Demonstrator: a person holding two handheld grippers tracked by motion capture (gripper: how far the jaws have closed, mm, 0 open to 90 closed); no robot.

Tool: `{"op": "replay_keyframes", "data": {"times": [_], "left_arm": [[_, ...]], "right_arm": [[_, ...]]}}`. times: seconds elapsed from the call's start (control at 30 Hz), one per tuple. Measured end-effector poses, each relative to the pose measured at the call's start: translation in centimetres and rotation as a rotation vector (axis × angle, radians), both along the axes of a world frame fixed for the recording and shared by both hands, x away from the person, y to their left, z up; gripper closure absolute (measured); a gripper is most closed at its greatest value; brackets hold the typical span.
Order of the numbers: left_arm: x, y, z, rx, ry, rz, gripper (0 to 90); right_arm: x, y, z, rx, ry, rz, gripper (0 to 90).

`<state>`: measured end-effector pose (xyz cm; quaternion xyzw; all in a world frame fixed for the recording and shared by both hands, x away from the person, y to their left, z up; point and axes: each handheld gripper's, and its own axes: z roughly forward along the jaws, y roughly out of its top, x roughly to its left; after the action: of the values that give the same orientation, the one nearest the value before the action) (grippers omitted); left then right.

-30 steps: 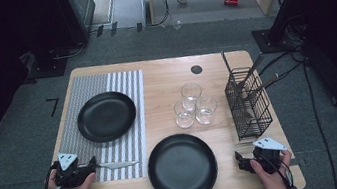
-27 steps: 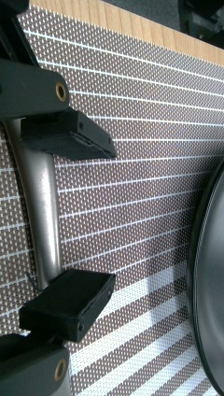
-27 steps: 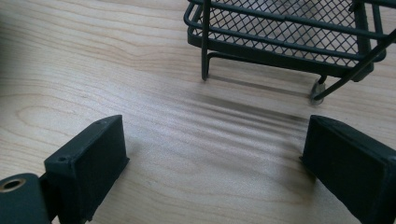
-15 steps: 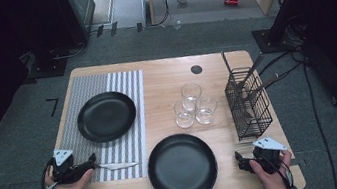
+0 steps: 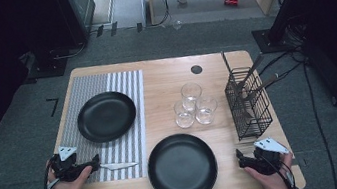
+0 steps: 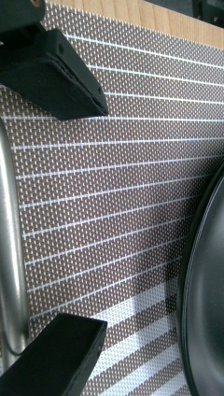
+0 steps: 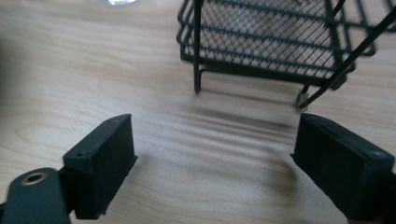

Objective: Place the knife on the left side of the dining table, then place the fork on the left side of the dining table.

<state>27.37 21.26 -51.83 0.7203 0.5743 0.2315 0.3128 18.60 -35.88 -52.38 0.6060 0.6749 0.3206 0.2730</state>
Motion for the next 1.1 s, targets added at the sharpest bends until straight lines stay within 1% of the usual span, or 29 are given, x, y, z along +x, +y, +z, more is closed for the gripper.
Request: {"op": "replay_keyframes", "data": {"times": [0.1, 0.17, 0.3, 0.37, 0.43, 0.5, 0.53, 0.73, 0.87, 0.93, 1.1], "left_arm": [[0.0, -0.2, -0.1, 0.021, 0.0, -0.003, 0.6], [-0.1, -0.3, -0.1, 0.027, -0.003, -0.002, 0.6], [-0.1, -0.3, -0.1, 0.026, -0.004, -0.001, 0.6], [-0.1, -0.2, -0.1, 0.026, -0.004, -0.002, 0.6], [-0.1, -0.3, -0.1, 0.025, -0.004, -0.001, 0.6], [-0.1, -0.3, -0.1, 0.026, -0.004, -0.001, 0.6], [-0.1, -0.2, -0.1, 0.028, -0.003, -0.003, 0.6], [-0.1, -0.3, -0.1, 0.027, -0.004, -0.001, 0.6], [-0.1, -0.3, -0.1, 0.028, -0.003, -0.001, 0.7], [-0.1, -0.3, -0.1, 0.028, -0.003, -0.001, 0.7], [-0.1, -0.3, -0.1, 0.028, -0.003, -0.001, 0.7]], "right_arm": [[-0.3, 0.2, 0.6, 0.027, -0.024, -0.009, 12.0], [-0.6, 0.4, 1.4, 0.028, -0.046, -0.009, 12.0], [-1.4, 0.9, 3.5, 0.04, -0.069, -0.014, 12.1], [-1.9, 1.0, 4.8, 0.048, -0.091, -0.015, 12.1], [-2.1, 1.1, 5.5, 0.046, -0.108, -0.012, 12.1], [-2.4, 1.2, 6.4, 0.056, -0.124, -0.007, 12.1], [-2.5, 1.4, 7.1, 0.055, -0.134, -0.002, 12.1], [-2.3, 1.9, 8.8, 0.043, -0.154, 0.008, 12.2], [-1.9, 2.1, 9.6, 0.032, -0.169, 0.01, 11.9], [-1.7, 2.3, 10.1, 0.039, -0.174, 0.019, 11.9], [-1.2, 2.5, 11.0, 0.033, -0.183, 0.024, 11.9]]}}
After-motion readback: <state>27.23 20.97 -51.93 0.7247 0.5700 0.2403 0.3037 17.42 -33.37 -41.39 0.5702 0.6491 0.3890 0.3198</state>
